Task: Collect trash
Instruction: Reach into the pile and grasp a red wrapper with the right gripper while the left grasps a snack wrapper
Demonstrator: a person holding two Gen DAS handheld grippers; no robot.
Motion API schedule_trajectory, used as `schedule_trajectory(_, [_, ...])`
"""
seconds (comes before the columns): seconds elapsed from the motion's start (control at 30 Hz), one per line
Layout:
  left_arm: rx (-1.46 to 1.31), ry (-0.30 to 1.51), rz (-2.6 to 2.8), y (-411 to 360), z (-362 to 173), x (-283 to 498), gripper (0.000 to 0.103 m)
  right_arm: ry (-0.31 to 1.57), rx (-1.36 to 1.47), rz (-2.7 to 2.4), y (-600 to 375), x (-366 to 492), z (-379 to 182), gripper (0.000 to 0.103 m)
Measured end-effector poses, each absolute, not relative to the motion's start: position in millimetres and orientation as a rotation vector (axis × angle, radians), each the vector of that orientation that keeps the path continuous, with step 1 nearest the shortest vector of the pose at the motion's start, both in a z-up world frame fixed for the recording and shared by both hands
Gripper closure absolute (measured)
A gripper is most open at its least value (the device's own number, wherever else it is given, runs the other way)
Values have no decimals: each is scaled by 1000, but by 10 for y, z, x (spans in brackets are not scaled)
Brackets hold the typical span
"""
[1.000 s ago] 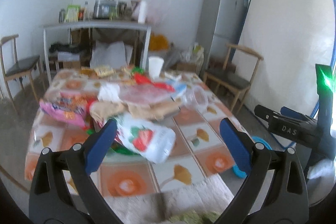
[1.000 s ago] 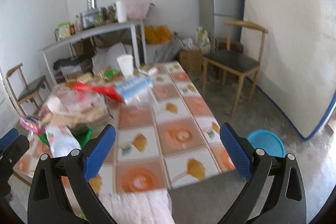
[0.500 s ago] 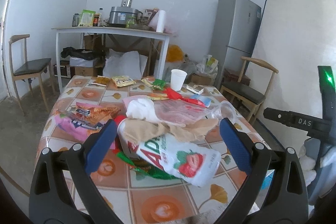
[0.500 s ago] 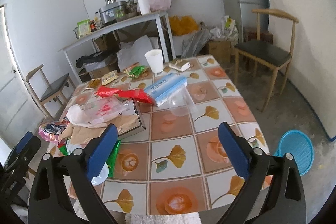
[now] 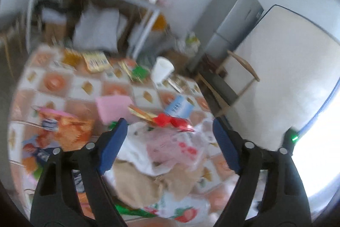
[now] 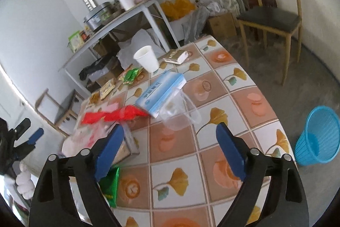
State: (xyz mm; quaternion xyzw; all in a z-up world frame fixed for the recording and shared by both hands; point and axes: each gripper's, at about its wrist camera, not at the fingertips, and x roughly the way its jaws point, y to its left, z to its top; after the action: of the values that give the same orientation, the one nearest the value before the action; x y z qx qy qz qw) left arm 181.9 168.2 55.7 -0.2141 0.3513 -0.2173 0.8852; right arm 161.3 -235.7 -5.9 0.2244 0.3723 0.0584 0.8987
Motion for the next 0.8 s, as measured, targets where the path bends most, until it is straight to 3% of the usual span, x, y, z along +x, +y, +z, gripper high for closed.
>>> schedule_trajectory(0.4, [-622, 1295, -366, 1586, -357, 3284, 36, 891, 656, 147, -2771, 2248, -484, 29])
schedule_trajectory(0.57, [-659, 1397, -272, 1632, -662, 3602, 41, 913, 675, 149, -2804, 2371, -597, 32])
schedule_trajectory(0.8, [-687, 1461, -270, 1595, -846, 3705, 58, 815, 579, 232, -2605, 2271, -304, 37])
